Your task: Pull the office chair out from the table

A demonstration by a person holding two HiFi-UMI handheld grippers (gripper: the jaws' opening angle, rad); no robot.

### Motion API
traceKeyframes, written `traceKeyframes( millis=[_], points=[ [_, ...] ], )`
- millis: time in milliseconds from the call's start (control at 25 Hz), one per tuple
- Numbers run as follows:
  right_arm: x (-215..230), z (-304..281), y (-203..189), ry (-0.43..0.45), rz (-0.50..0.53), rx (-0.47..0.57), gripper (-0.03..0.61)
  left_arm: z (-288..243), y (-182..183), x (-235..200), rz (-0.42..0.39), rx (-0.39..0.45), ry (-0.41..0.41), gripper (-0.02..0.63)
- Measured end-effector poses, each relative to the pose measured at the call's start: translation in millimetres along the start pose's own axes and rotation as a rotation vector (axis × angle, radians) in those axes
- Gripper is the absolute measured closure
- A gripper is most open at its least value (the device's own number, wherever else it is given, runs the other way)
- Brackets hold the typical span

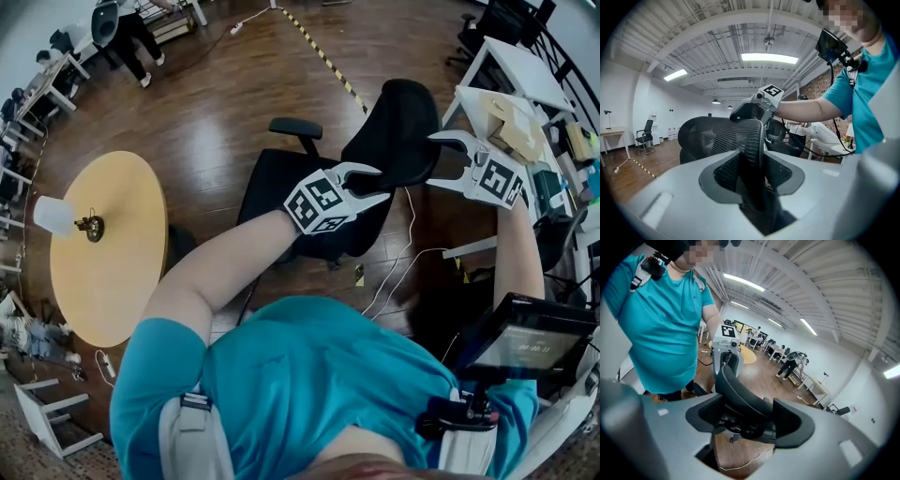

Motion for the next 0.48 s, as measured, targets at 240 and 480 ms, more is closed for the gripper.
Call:
traceKeyframes(
  millis=[240,480],
  points=[
    [18,24,-21,-0.004,0.145,-0.055,0.258,-34,10,-3,-0.012,-0.053,-0.023,0.469],
    [26,41,-38,-0.056,0.105,-0.091,0.253,-62,11,-7,-0.010,-0.085,-0.033,0.476]
  ],
)
Point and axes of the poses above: the fingertips, and each gripper's own axes: z backward along the fingers, x to its right, y out of its top, the point moved 3 cm from there along z, backward along the fingers, and after that the axes turned 2 degrees about z, right-handed, at the moved point
